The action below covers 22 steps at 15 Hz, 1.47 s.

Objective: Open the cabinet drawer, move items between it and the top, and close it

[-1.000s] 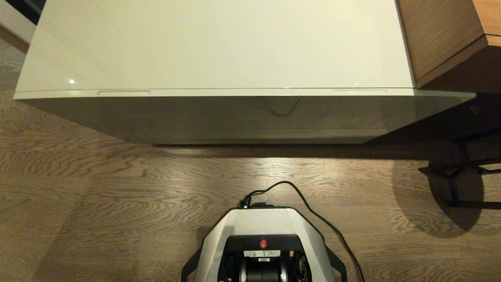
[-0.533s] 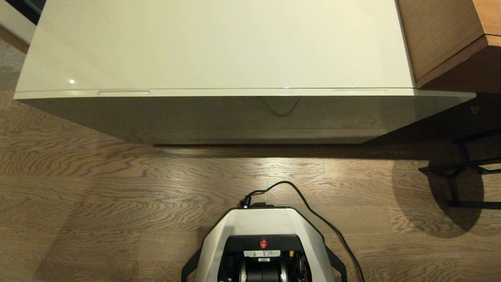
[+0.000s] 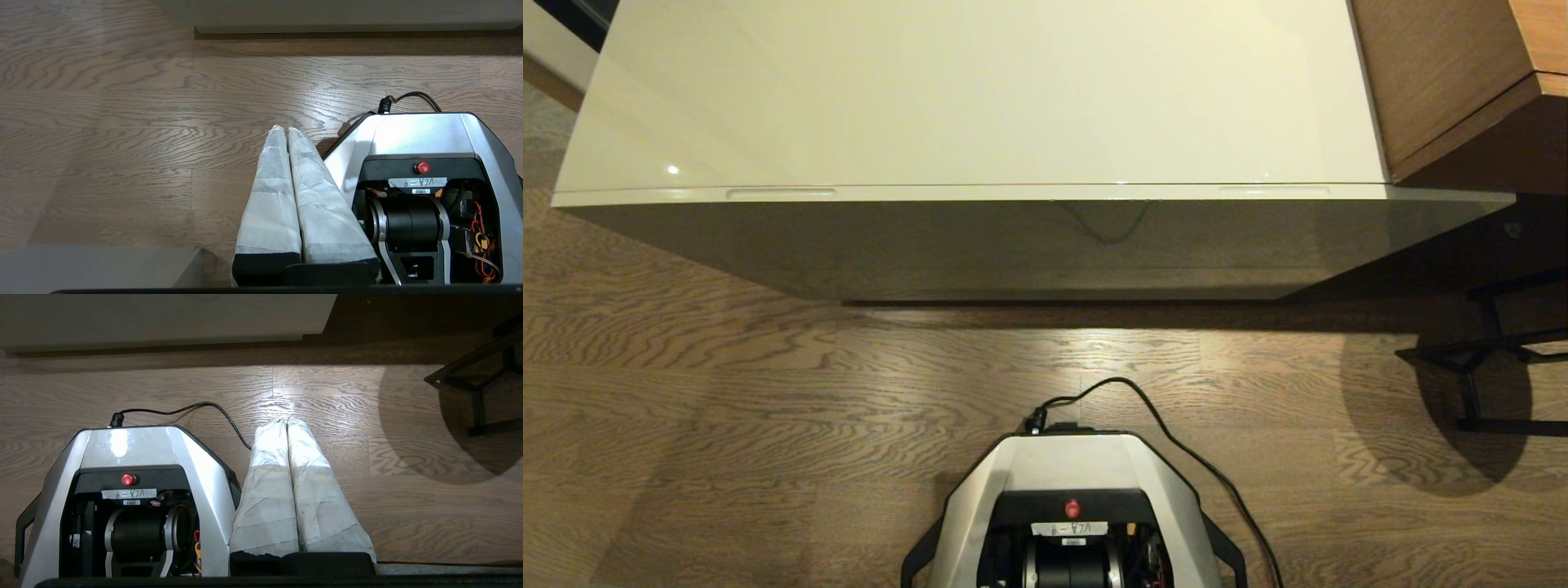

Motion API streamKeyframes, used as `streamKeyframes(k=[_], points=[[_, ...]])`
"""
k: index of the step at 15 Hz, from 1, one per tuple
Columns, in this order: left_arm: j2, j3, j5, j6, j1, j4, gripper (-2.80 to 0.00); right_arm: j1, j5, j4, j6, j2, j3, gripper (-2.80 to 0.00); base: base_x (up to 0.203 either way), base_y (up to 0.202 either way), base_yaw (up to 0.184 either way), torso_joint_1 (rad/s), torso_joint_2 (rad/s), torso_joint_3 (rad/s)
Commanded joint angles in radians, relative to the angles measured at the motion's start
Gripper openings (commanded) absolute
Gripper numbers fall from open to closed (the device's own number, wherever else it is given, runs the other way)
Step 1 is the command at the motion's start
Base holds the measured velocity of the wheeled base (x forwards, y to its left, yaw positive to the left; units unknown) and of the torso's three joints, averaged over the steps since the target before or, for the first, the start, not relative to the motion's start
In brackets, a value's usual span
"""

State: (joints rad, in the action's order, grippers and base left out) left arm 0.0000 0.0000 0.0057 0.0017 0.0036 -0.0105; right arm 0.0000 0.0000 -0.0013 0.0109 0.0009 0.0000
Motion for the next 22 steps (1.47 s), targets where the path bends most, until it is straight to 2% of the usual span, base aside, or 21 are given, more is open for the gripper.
streamKeyframes(k=[1,22], points=[[0.002,0.0,0.0,0.0,-0.001,0.0,-2.8,0.002,0.0,0.0,0.001,0.001,0.002,-2.8,0.0,0.0,0.0,0.0,0.0,0.0],[0.002,0.0,0.0,0.0,0.001,0.0,-2.8,0.002,0.0,0.0,0.001,0.001,0.002,-2.8,0.0,0.0,0.0,0.0,0.0,0.0]])
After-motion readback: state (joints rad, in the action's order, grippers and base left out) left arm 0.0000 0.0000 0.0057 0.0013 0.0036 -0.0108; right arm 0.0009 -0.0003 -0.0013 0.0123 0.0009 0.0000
